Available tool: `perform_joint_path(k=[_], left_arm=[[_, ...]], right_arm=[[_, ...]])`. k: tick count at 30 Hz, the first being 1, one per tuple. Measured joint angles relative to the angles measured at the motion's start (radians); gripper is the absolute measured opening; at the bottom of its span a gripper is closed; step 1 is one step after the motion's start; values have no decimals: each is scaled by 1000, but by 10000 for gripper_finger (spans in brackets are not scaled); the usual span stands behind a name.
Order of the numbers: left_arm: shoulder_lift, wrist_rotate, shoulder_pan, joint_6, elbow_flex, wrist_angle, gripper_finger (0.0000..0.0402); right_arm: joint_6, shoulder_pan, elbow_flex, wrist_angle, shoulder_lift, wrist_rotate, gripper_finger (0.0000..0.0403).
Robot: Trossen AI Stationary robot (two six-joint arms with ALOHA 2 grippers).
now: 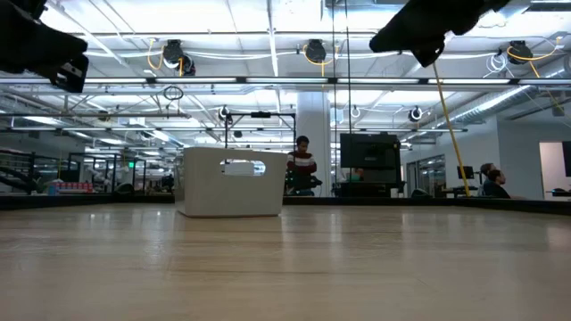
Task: Pick and place pill bottles into a basket
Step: Put the white pill bottle into the gray bin
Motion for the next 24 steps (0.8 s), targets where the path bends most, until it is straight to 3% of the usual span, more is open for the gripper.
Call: perform_joint_path(k=[4,11,14,18,21,24], left_arm=[[-35,34,20,-36,0,-45,19],[-39,1,27,-59,-1,-60,5],[-39,1,27,-59,-1,-60,18],[-39,1,27,-59,-1,-59,38],[-39,1,27,-60,-1,-62,47],[-39,0,27,-55,-1,-78,47]], right_arm=[[65,38,163,-240,99,-42,0],[252,166,526,-703,350,-52,0],[356,197,668,-848,435,-138,9],[514,210,751,-902,475,-235,55],[619,216,741,-939,486,-305,107],[703,222,715,-946,485,-308,162]])
